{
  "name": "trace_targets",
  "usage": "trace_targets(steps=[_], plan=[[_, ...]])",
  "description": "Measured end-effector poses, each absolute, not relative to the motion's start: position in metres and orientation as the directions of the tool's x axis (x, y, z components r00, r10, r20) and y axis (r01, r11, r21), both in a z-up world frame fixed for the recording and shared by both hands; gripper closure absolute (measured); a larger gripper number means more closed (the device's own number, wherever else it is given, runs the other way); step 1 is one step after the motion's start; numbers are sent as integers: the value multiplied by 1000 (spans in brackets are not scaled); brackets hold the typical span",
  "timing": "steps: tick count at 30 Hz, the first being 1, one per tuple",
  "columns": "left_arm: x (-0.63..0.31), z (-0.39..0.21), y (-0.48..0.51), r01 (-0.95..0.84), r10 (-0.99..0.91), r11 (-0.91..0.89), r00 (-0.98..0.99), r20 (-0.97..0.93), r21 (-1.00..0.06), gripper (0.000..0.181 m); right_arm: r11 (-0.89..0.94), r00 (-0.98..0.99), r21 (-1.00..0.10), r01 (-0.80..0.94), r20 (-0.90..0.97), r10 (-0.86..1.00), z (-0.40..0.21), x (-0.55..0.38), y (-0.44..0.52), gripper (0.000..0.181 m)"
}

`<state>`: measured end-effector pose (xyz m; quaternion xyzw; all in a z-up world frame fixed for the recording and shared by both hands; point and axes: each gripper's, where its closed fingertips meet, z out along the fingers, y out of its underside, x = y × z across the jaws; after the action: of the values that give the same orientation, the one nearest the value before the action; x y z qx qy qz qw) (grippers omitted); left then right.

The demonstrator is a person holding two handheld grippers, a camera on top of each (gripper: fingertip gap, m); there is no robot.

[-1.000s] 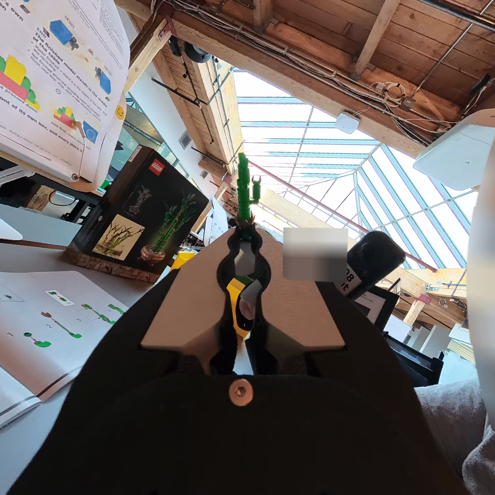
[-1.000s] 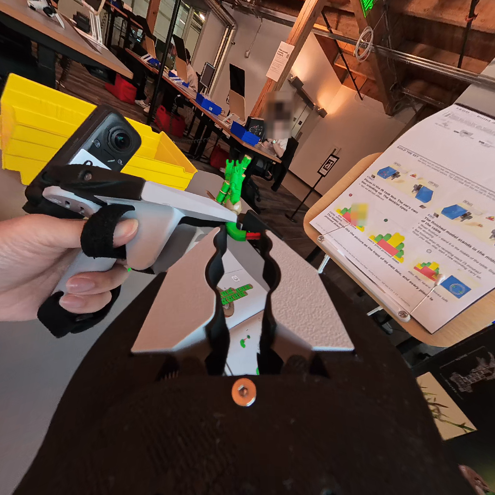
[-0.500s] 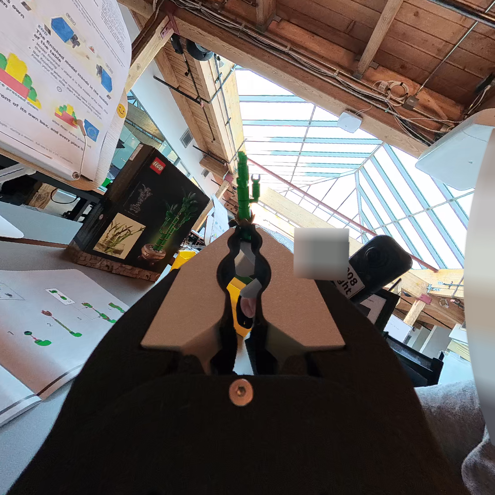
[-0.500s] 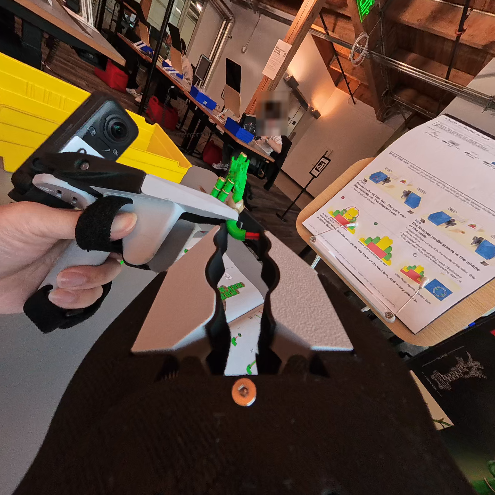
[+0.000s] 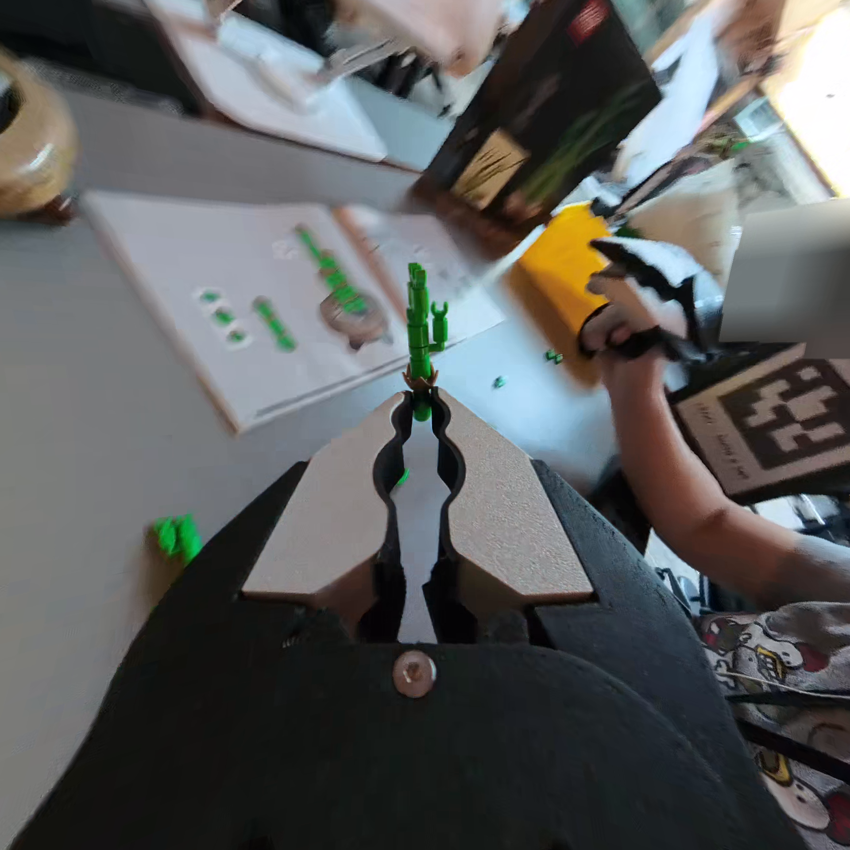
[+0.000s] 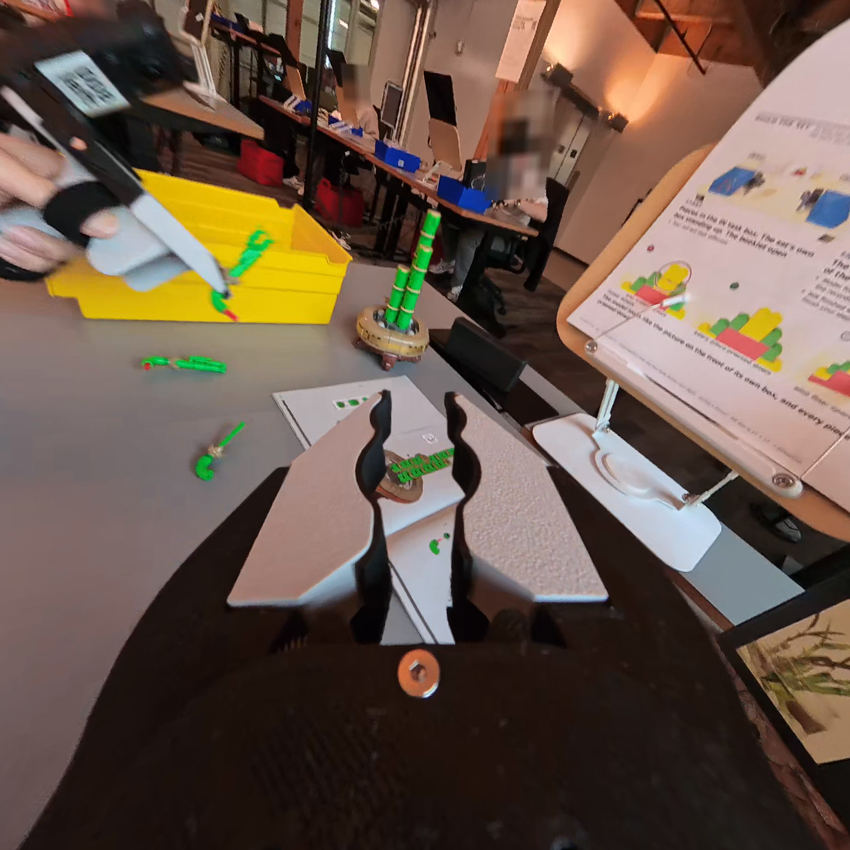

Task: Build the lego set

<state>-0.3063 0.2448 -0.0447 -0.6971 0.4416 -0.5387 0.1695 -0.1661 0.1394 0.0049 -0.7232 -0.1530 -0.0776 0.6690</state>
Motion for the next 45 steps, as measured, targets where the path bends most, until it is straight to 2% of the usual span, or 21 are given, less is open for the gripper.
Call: trace_targets(steps=[4, 7, 11, 25, 38, 45], plan=[[-344, -80, 241, -519, -784, -592, 193, 590, -617, 175, -129, 933, -929, 346, 326, 153, -18, -163, 147, 160], [-371, -116, 236, -633, -773, -601, 307, 554, -488, 176, -174, 914, -901, 397, 370, 169, -32, -165, 152, 161], [-388, -132, 223, -689, -713, -627, 319, 625, -363, 175, -216, 886, -862, 458, 422, 193, -46, -170, 155, 162], [-421, -131, 233, -644, -660, -689, 366, 656, -334, 175, -238, 873, -843, 483, 440, 211, -54, -172, 156, 164], [-432, -153, 247, -718, -726, -671, 584, 363, -185, 175, -231, 865, -837, 496, 453, 217, -51, -174, 154, 164], [-434, -156, 248, -692, -683, -711, 638, 356, -125, 175, -225, 864, -839, 496, 451, 224, -49, -175, 153, 164]])
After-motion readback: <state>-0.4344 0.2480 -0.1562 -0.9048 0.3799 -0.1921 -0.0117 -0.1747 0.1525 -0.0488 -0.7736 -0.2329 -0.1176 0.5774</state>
